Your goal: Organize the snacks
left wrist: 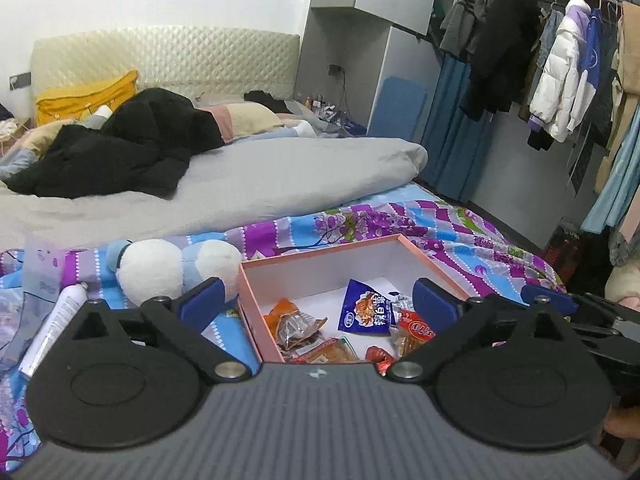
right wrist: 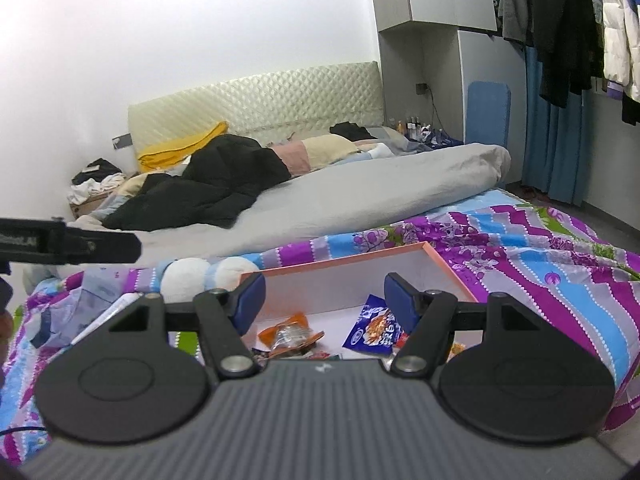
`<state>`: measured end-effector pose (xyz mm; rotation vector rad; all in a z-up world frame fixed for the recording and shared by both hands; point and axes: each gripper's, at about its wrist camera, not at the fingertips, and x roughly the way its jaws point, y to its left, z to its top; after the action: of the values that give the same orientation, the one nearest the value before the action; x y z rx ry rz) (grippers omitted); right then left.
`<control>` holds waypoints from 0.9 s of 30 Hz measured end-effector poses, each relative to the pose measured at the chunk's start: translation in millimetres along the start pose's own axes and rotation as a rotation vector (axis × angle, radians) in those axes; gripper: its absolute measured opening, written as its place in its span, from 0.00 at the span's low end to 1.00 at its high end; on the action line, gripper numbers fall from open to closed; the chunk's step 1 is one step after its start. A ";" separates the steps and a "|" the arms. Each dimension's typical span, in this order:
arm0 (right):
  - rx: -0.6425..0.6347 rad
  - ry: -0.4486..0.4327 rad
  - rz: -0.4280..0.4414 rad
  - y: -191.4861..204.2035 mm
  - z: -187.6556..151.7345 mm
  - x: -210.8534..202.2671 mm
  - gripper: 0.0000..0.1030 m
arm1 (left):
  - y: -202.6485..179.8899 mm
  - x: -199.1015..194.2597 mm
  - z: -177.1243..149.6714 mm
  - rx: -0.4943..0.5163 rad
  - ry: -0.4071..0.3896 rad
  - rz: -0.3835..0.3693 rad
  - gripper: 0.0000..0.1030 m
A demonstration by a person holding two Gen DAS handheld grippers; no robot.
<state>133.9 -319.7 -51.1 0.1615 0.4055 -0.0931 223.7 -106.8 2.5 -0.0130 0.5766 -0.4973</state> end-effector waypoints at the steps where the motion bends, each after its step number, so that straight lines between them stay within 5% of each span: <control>1: 0.008 -0.002 0.000 0.9 -2.3 -3.3 0.66 | -0.7 -4.0 -2.0 0.004 -0.002 -0.001 0.99; 27: 0.028 0.029 -0.018 9.3 -54.4 -47.2 0.66 | -10.0 -51.1 -55.9 -0.007 -0.028 0.004 0.99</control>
<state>70.9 -298.3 -80.2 0.1871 0.4349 -0.1140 152.8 -85.4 -16.5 -0.0259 0.5508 -0.4901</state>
